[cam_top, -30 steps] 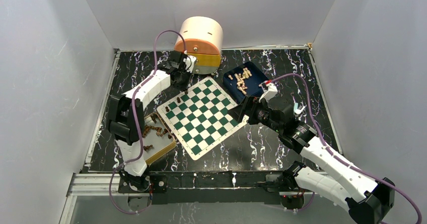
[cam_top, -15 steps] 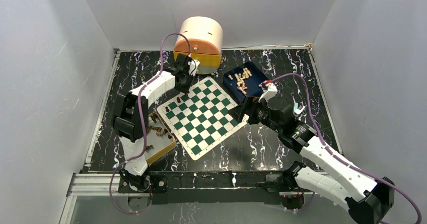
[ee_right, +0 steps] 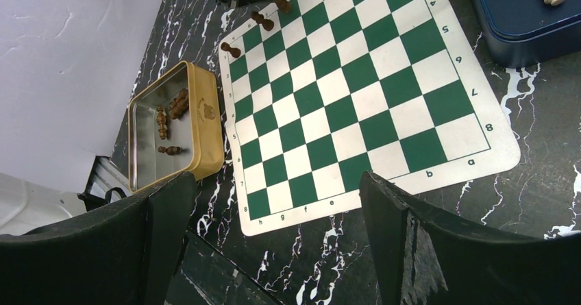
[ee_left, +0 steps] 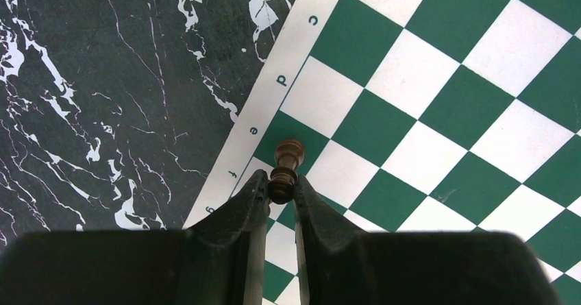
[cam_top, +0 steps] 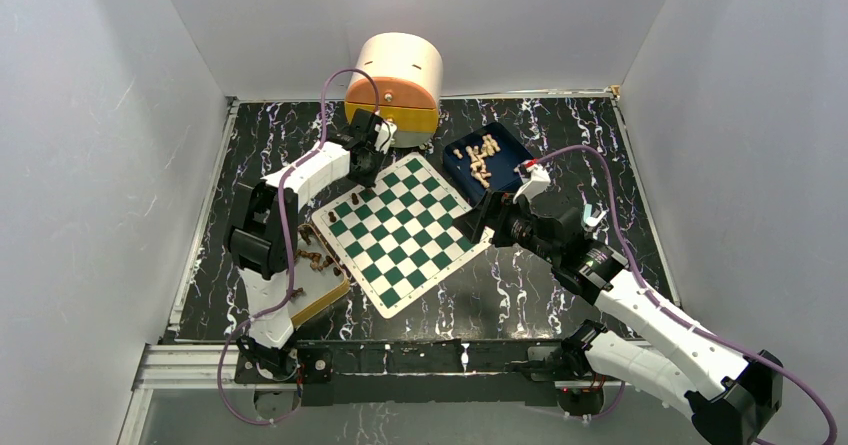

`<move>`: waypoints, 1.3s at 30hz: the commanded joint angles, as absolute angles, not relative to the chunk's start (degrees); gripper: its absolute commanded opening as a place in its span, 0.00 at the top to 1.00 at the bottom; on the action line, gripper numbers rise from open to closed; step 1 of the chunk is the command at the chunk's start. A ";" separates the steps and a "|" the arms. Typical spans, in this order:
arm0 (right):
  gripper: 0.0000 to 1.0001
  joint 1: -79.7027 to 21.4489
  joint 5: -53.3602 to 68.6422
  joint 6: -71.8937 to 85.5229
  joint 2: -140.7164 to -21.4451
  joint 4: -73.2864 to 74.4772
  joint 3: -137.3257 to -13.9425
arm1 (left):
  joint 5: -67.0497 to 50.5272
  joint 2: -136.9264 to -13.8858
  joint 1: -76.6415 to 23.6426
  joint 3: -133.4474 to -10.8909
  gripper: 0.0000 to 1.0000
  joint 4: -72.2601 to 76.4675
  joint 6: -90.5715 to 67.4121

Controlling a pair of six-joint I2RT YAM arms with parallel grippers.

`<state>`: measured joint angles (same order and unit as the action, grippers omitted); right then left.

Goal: Set up the chess pieces on the board
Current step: Place the chess piece on the chessboard.

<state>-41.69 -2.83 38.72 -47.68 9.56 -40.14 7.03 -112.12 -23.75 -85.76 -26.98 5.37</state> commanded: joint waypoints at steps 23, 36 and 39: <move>0.01 -41.66 -3.49 37.70 -47.90 8.03 -41.42 | 6.91 -113.83 -23.91 -85.97 0.88 -28.65 6.71; 0.01 -41.66 -3.12 38.04 -47.47 7.60 -40.97 | 6.02 -111.12 -23.91 -89.86 0.65 -30.96 3.69; 0.01 -41.66 -2.53 38.13 -47.61 7.65 -41.04 | 6.18 -109.44 -23.91 -90.90 0.64 -31.21 2.74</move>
<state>-41.69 -2.79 38.63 -48.14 9.78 -40.14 6.66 -113.91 -23.75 -87.77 -29.71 4.49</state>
